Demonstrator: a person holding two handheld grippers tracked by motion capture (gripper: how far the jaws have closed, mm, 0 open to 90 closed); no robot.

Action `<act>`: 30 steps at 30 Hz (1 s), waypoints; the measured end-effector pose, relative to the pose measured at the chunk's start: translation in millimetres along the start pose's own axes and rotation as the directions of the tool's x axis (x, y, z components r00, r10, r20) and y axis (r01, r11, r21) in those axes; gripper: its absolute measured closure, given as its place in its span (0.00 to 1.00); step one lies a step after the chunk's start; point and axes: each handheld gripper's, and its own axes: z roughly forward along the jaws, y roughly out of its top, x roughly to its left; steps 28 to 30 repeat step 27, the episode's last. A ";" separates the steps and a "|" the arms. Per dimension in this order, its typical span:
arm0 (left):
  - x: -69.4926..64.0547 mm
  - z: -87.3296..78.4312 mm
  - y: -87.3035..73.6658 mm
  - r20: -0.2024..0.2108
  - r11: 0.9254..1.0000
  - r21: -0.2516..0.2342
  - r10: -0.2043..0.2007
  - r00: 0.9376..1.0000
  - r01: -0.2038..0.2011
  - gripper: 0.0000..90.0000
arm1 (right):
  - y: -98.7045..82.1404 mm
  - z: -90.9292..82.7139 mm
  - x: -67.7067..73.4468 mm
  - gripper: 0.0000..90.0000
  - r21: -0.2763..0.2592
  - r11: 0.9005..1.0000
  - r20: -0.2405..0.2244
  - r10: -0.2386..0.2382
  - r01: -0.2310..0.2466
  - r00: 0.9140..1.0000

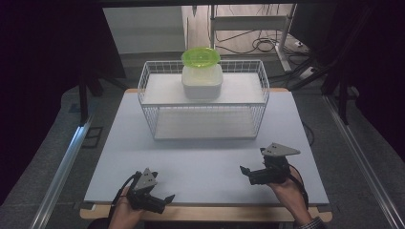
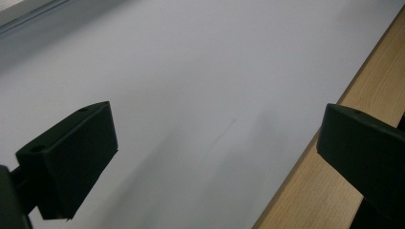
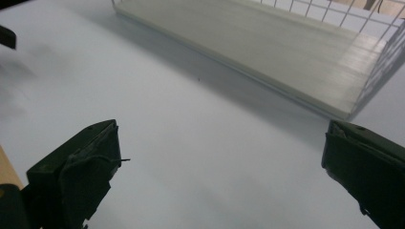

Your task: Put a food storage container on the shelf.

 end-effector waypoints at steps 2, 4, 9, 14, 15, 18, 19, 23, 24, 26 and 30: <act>-0.1 0.2 0.0 -0.001 1.000 0.002 0.002 1.000 -0.002 0.00 | -4.6 0.1 0.6 0.00 0.010 1.000 0.011 -0.007 0.006 1.000; -0.2 0.3 0.0 -0.002 1.000 0.003 0.003 1.000 -0.003 0.00 | -9.0 0.3 0.6 0.00 0.020 1.000 0.009 -0.009 0.008 1.000; -0.4 0.7 -0.1 -0.002 1.000 0.012 0.010 1.000 -0.010 0.00 | -19.0 1.4 0.4 0.00 0.047 0.999 0.009 -0.002 0.002 1.000; -0.7 1.4 -0.2 -0.004 1.000 0.019 0.018 1.000 -0.017 0.00 | -29.6 6.6 1.9 0.00 0.088 0.996 0.006 -0.007 0.006 1.000; -1.0 1.5 -0.2 -0.005 1.000 0.020 0.019 1.000 -0.019 0.00 | -31.7 8.1 2.6 0.00 0.101 0.995 0.004 -0.009 0.009 1.000; -1.3 1.8 -0.3 -0.005 0.999 0.022 0.022 1.000 -0.022 0.00 | -37.1 13.3 4.2 0.00 0.130 0.991 -0.001 -0.020 0.020 1.000; -1.3 1.8 -0.3 -0.005 0.999 0.023 0.023 1.000 -0.023 0.00 | -38.1 14.7 4.5 0.00 0.140 0.990 -0.001 -0.021 0.021 1.000; -1.3 1.8 -0.3 -0.005 0.999 0.023 0.024 1.000 -0.024 0.00 | -39.7 17.0 4.7 0.00 0.153 0.988 -0.002 -0.026 0.026 1.000; -1.3 1.8 -0.2 -0.005 0.999 0.024 0.024 1.000 -0.024 0.00 | -39.8 17.1 4.5 0.00 0.153 0.988 -0.001 -0.026 0.026 1.000; -1.4 2.0 0.0 -0.006 0.999 0.024 0.026 1.000 -0.026 0.00 | -40.1 17.6 4.4 0.00 0.151 0.988 0.001 -0.024 0.024 1.000; -1.5 2.1 0.1 -0.006 0.999 0.025 0.026 1.000 -0.026 0.00 | -40.3 17.8 4.1 0.00 0.152 0.988 0.001 -0.024 0.024 1.000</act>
